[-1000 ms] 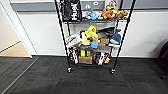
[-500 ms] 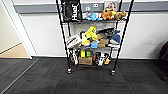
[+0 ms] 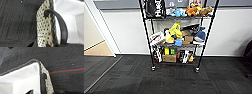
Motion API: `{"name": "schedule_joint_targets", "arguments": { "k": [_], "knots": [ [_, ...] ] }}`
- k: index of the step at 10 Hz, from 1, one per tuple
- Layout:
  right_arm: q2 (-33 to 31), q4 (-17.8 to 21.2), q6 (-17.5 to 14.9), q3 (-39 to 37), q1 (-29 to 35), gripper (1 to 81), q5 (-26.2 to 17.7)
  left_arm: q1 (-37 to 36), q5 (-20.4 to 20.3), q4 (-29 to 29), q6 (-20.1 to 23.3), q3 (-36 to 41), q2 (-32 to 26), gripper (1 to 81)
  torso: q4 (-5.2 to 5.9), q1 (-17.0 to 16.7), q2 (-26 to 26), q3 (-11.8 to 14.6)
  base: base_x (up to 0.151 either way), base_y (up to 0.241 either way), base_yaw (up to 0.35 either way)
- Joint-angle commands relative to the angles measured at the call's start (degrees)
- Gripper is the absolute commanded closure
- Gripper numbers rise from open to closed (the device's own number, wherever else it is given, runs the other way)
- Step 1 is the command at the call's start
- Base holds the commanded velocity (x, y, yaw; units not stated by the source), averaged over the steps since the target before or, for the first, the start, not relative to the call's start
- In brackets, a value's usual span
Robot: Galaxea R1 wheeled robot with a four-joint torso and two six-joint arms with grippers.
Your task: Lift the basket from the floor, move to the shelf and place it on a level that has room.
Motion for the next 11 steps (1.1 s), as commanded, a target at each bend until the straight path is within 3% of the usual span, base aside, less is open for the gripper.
{"name": "schedule_joint_targets", "arguments": {
  "k": [1,4,11],
  "knots": [
    [0.0,1.0,0.0,0.3,6.2,1.0,-2.1,-5.3,2.6,-0.5,-0.1,0.2,-0.6,1.0,0.00,0.0,0.0,0.2,0.000,0.000,0.000],
    [0.5,3.1,0.1,0.4,6.2,1.0,-1.4,-5.6,1.6,-1.6,-0.2,0.3,0.1,1.0,0.00,0.0,0.0,-1.9,0.000,0.000,0.000],
    [0.2,9.0,0.1,1.0,6.6,1.0,0.2,-7.8,0.5,-4.3,-0.2,3.5,-0.2,1.0,0.00,0.0,0.0,-1.9,0.000,0.000,0.000]
  ]
}}
